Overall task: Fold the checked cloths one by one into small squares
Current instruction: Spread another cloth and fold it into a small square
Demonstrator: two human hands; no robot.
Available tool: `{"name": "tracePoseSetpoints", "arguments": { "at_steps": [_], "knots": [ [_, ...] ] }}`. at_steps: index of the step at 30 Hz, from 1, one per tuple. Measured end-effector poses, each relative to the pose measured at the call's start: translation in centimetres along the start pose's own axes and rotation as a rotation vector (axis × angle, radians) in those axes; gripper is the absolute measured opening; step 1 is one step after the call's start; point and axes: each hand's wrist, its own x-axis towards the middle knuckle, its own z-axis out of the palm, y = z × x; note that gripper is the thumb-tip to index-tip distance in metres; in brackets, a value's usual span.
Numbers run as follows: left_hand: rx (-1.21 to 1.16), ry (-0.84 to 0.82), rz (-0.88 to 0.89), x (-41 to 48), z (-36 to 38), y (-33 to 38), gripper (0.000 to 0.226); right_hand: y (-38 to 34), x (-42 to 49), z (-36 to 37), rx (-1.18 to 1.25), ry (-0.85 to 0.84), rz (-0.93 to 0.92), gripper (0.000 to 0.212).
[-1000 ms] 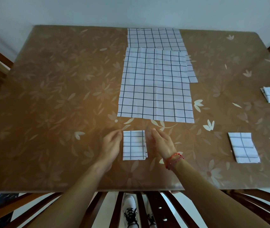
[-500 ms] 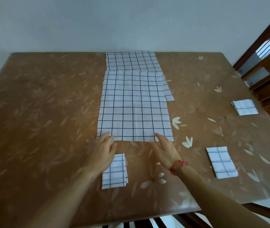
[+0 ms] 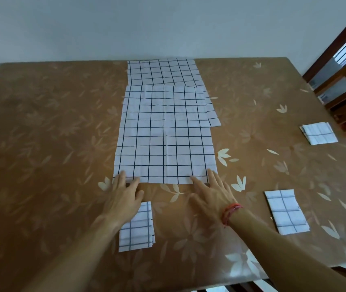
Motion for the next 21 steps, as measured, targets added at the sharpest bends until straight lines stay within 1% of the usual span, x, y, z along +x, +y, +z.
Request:
{"name": "tracePoseSetpoints", "arguments": {
  "at_steps": [2,5,8,10,12,14,17,19,20,21],
  "knots": [
    [0.008,-0.029,-0.006,0.0,0.2,0.1,0.053,-0.1,0.1,0.6,-0.044,-0.007,-0.032,0.055],
    [0.061,-0.007,0.015,0.0,0.3,0.3,0.057,-0.1,0.2,1.2,-0.078,0.001,-0.046,0.055],
    [0.097,0.046,0.027,0.2,0.4,0.3,0.057,0.0,0.6,1.4,-0.107,0.085,-0.046,0.056],
    [0.135,0.102,0.06,0.4,0.6,0.2,0.053,0.2,0.9,1.4,-0.131,0.145,-0.048,0.059],
    [0.14,0.153,0.116,0.6,0.6,0.1,0.042,0.6,1.4,1.5,-0.149,0.169,-0.054,0.06],
    [0.123,0.22,0.16,0.8,0.3,0.1,0.031,1.0,1.6,0.7,-0.187,0.212,-0.076,0.055],
    [0.056,0.308,0.19,1.1,-0.4,0.2,0.032,1.6,2.1,-0.3,-0.238,0.25,-0.099,0.045],
    [0.014,0.38,0.22,1.4,-1.0,0.2,0.026,2.3,2.1,-1.3,-0.212,0.401,-0.13,0.037],
    [-0.008,0.413,0.23,1.5,-1.4,0.3,0.023,2.2,1.5,-2.6,-0.143,0.473,-0.181,0.03],
    [-0.028,0.442,0.241,1.5,-1.8,0.5,0.023,2.1,0.9,-3.6,-0.048,0.572,-0.277,0.021]
  ]
}}
